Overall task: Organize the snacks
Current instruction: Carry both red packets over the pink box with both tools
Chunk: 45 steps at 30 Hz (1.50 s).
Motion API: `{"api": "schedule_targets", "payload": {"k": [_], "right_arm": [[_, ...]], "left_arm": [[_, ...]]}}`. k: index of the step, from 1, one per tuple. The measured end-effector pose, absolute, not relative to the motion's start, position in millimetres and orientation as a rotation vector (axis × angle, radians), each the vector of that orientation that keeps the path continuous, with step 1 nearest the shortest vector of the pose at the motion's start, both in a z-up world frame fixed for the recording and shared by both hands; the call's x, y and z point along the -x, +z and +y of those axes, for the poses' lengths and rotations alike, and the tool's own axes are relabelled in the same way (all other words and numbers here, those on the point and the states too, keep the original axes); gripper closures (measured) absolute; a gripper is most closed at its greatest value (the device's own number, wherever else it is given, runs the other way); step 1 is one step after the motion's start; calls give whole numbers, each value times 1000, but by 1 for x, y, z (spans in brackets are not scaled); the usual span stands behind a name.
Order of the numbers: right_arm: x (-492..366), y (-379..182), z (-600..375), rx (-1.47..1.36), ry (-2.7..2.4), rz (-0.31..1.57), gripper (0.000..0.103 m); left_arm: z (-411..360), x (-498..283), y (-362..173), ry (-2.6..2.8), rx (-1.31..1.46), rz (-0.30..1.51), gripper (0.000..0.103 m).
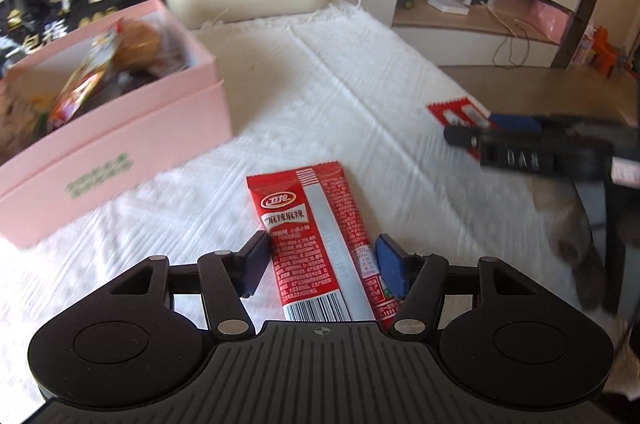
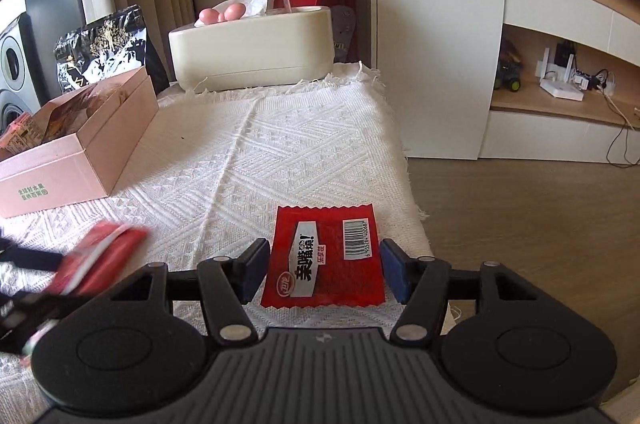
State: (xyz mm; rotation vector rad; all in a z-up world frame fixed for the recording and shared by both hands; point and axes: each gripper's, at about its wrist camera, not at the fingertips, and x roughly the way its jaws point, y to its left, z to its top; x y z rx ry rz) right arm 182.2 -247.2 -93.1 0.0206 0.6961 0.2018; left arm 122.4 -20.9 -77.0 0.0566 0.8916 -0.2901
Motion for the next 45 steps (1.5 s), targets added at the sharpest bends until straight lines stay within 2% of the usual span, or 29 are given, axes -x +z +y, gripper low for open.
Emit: {"api": "schedule_targets", "payload": {"k": [9,12,13,14,18,21,25,30,33,37,40,45], "right_arm": [[-180,-91,-240,19,211,698,43],[-169,-86,-236,14,250,701,50],[-162,-81,-232,24,278,698,57],[-157,-77,-229,27,312,705,59],[-137,-57,-217,11,434,705,62],[-125,-35,-206,30,501,661,62],[-117,6,-193,56,562,545,62],[-121,45,-170,101,576,427,62],[-125,54,-158,126,581,398,62],[-134,56,-147,160,573,400,62],[-142,54,-141,175,562,410,61],[-171,48,-126,133,572,454,61]], "left_arm": [[-11,-105,-77,-262,-47,860,37],[-6,-102,-75,-269,-4,873,39],[-4,-99,-75,-273,5,871,40],[-2,-95,-75,-277,10,868,40],[13,-78,-71,-283,67,858,44],[33,-66,-46,-276,118,791,44],[65,-68,14,-194,109,599,44],[107,-115,67,-104,180,411,44],[128,-167,64,-105,287,438,43],[142,-220,25,-77,359,571,43],[146,-219,11,-104,356,540,43],[166,-192,18,-86,400,461,43]]}}
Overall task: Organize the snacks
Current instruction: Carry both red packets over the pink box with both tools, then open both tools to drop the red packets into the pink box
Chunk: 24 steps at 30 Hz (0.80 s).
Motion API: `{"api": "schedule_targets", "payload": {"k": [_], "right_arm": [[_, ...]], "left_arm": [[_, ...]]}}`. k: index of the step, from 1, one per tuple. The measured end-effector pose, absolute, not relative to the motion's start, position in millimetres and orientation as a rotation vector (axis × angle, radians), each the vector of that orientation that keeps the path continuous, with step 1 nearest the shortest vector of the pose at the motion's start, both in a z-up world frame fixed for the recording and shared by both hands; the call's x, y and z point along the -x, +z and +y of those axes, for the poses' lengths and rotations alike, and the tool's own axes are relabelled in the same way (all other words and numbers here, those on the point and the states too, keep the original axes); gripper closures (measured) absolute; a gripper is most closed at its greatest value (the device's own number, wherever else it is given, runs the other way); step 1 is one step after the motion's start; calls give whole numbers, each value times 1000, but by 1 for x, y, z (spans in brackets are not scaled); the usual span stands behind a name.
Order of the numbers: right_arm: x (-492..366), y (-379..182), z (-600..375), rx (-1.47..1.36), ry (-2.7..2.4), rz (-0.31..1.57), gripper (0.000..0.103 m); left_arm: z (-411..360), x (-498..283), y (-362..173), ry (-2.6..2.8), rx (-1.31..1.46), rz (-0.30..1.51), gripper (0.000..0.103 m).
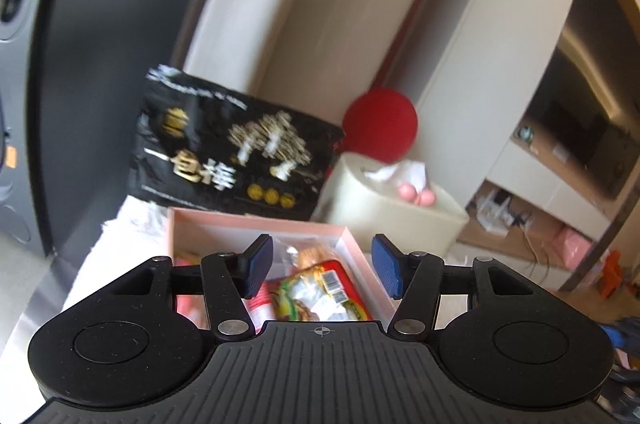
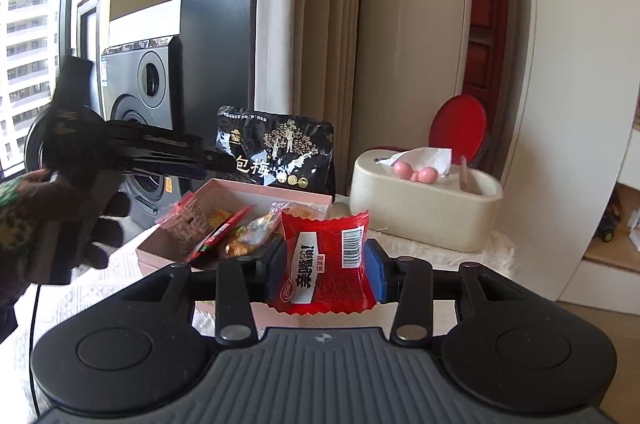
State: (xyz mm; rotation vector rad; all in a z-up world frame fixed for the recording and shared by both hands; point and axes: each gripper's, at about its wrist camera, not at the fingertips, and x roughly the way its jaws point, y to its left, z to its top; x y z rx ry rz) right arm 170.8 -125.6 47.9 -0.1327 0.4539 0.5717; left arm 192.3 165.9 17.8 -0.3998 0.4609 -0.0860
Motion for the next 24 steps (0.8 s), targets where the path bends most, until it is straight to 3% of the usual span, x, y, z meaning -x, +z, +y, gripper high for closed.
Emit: {"api": "schedule_targets", "payload": {"k": [6,8,10,16,19,23,24], "right_arm": [[-227,59,-86,-18,655,497,61],[-244,62,-69,-52,682,478,47],[-258,62,-51,-43,685,467,39],[-244,53,-55,-29,673,499,36],[-212,41,-70,35,625,497,32],[-165,19,-94,79,610,566,32],[-152,14,-100,80,610,577,32]], "left_arm": [[177,-135,17,-18,409,442,43],[173,-122,12,9,405,470,43],[167,-112,8,17,390,501,43],[140,-84,0,2,304,534,44],[121,-68,-3,-1,266,517,51],[93,-48,-7,-17,214,519,75],[84,-43,-8,-29,200,528,77]]}}
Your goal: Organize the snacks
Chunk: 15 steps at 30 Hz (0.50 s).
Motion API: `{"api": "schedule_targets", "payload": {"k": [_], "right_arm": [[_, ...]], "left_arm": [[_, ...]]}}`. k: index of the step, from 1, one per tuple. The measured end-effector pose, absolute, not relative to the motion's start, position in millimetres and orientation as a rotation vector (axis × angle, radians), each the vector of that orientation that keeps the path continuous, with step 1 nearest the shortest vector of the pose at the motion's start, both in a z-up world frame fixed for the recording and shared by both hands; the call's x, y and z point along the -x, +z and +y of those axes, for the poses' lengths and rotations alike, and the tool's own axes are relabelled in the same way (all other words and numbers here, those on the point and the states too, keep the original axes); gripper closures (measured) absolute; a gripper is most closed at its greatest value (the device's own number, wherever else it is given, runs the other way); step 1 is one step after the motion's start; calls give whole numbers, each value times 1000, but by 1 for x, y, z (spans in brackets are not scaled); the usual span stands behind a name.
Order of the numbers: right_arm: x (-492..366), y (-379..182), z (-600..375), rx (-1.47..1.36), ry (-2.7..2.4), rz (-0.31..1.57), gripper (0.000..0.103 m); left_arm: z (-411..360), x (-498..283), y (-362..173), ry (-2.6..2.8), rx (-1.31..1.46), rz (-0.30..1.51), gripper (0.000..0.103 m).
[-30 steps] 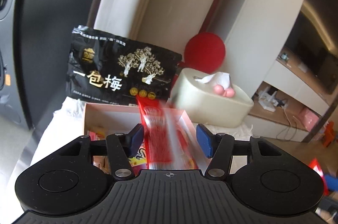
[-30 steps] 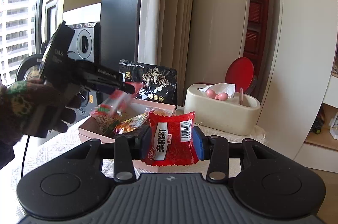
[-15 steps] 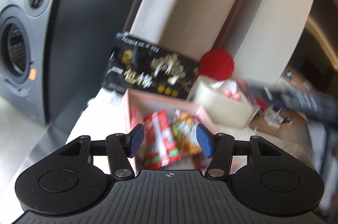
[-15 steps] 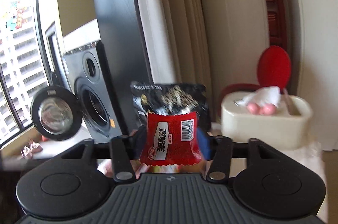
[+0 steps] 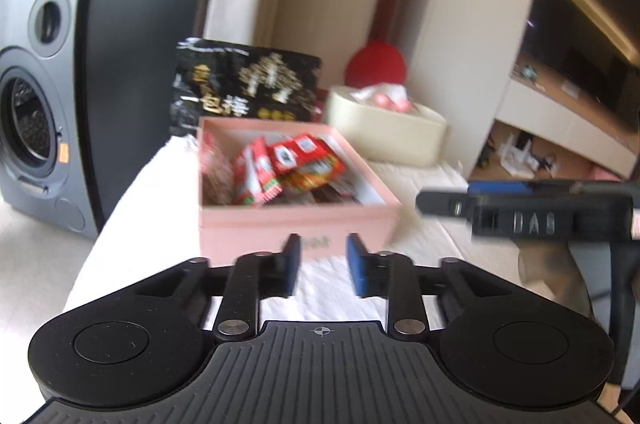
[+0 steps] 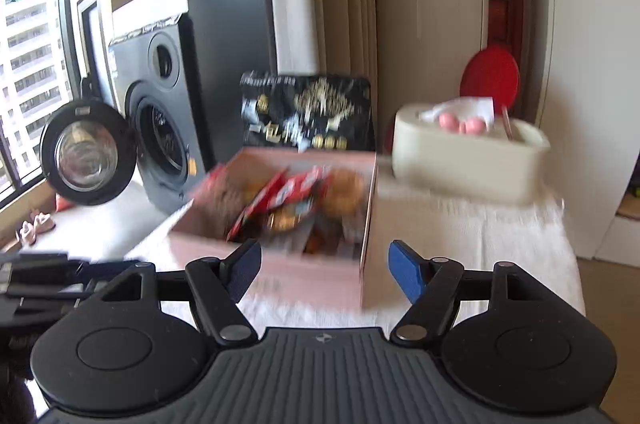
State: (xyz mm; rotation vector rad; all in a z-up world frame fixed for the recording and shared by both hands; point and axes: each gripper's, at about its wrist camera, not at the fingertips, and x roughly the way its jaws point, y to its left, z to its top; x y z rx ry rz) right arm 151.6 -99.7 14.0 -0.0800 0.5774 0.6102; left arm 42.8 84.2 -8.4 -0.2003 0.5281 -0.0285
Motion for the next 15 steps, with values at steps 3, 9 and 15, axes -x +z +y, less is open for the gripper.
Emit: {"api": "schedule_targets", "payload": {"k": [3,9,15], "right_arm": [[-122,3,-115,60,589,607,32],[-82,-3,-132,23,572,638,32],[-69,4,-140,21,565,602,32]], "left_arm": [[68,-27,-12,-60,220,542,84],[44,6,-4,-41,237,514,84],[25,12,8,76,136,514,84]]}}
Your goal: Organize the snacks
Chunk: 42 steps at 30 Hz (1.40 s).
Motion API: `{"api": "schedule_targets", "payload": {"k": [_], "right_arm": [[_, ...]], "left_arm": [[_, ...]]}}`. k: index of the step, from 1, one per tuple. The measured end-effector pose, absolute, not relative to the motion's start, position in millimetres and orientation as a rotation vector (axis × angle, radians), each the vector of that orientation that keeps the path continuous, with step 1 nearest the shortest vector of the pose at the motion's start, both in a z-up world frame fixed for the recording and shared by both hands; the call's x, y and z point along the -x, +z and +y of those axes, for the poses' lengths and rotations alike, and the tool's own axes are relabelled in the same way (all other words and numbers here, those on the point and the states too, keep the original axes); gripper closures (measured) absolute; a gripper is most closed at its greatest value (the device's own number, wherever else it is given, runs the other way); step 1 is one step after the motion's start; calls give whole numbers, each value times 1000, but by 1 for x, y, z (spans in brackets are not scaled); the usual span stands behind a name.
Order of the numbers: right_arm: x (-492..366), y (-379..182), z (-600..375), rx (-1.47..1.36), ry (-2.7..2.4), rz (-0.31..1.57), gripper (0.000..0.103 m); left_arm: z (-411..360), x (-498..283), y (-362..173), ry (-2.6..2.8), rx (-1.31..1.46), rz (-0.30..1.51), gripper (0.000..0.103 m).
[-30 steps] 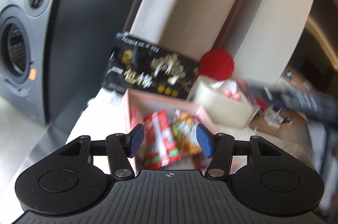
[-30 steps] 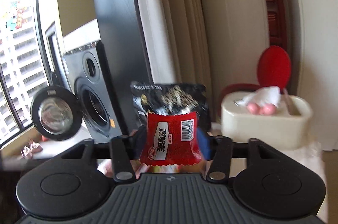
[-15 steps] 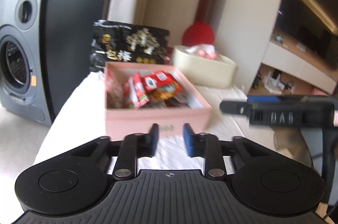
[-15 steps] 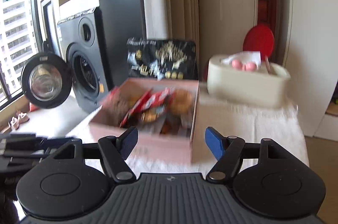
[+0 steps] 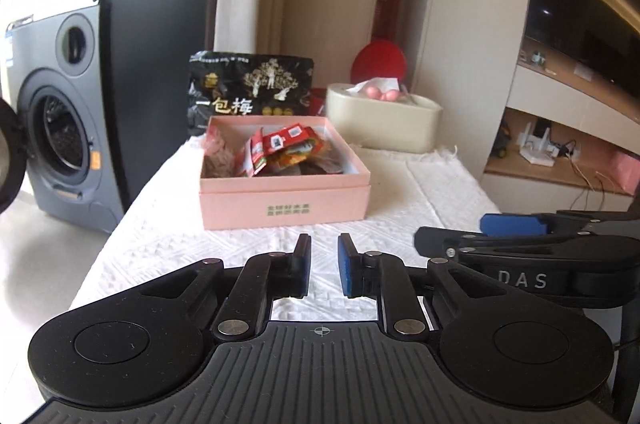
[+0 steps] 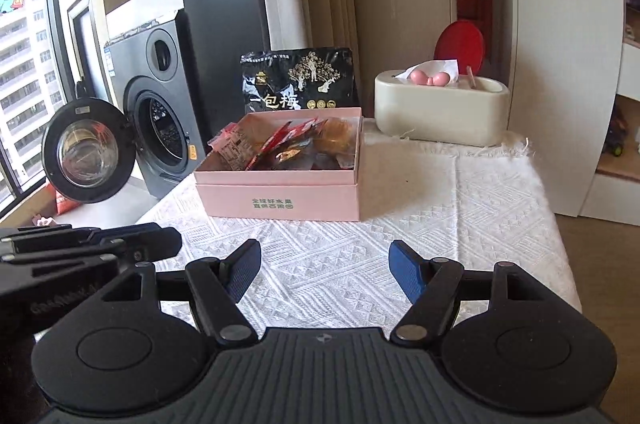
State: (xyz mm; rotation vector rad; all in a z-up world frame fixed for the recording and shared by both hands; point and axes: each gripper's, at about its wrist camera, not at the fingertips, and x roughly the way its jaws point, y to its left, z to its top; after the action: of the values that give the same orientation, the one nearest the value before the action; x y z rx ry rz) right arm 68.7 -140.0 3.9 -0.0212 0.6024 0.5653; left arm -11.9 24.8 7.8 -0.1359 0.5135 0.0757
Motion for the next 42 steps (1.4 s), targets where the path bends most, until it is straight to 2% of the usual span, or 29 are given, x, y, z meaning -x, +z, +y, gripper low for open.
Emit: {"api": "schedule_targets", "payload": {"k": [42], "right_arm": [[-66,-1,-139,23,575,639,31]], "left_arm": [[21,13,8,92,133,571,86]]}}
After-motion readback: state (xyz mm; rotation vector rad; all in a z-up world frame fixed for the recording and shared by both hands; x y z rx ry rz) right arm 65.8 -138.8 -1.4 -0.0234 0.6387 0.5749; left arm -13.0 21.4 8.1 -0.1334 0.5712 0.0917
